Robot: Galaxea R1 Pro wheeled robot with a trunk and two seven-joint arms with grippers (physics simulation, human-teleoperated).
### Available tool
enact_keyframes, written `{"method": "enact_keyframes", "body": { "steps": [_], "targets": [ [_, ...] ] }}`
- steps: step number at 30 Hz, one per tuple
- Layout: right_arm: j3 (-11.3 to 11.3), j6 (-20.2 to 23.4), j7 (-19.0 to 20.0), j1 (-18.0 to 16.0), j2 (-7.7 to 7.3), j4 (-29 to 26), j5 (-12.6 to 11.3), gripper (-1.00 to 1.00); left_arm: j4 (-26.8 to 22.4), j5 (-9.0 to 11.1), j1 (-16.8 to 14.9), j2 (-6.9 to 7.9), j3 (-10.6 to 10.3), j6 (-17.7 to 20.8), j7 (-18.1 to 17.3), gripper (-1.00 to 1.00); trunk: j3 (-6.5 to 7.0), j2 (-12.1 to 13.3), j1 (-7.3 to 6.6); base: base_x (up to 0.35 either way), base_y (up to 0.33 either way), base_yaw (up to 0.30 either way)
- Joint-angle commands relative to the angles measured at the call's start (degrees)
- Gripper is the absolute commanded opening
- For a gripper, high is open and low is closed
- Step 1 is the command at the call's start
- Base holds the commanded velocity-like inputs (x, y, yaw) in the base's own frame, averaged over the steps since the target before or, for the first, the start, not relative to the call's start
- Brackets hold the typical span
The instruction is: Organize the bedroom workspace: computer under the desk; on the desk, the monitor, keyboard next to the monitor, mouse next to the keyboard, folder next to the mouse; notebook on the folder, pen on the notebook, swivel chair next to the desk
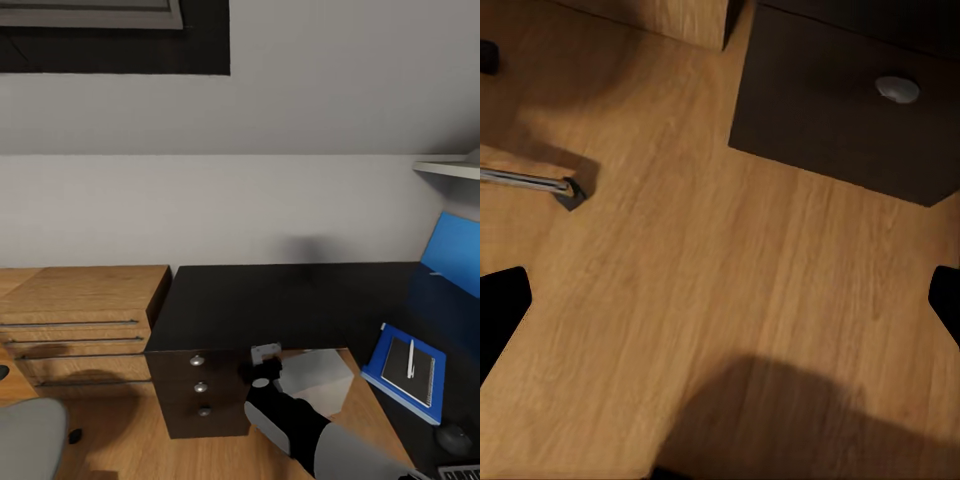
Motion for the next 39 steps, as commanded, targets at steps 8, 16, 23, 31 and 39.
{"method": "enact_keyframes", "body": {
  "steps": [8,16,23,31,39],
  "targets": [
    [0.6,-3.3,-0.3,5.8,-0.23,1.5,0.4,1.0,2.3,0.1,0.0,-0.12,0.1,-6.2,-0.4,1.0,-0.31,0.0,0.0,-0.001,0.0,0.244],
    [1.0,-12.9,0.2,8.5,0.0,12.1,0.4,1.0,2.7,0.1,0.0,-0.14,0.0,-6.6,-0.4,1.0,-0.36,0.0,0.0,0.0,0.0,0.045],
    [1.1,-21.2,3.5,11.9,0.04,20.1,0.3,1.0,2.7,0.1,0.0,-0.13,0.1,-6.7,-0.5,1.0,-0.37,0.0,0.0,0.0,0.0,0.006],
    [1.0,-24.1,5.2,15.7,-0.13,22.8,0.3,1.0,8.9,0.0,0.0,0.12,-0.1,-6.9,-0.8,1.0,-0.37,0.0,0.0,0.0,0.0,0.0],
    [1.0,-32.3,8.0,19.4,-0.09,26.8,0.4,1.0,19.3,-1.1,0.0,2.56,0.0,-8.0,-0.8,1.0,-0.37,0.0,0.0,0.0,0.0,0.0]
  ]
}}
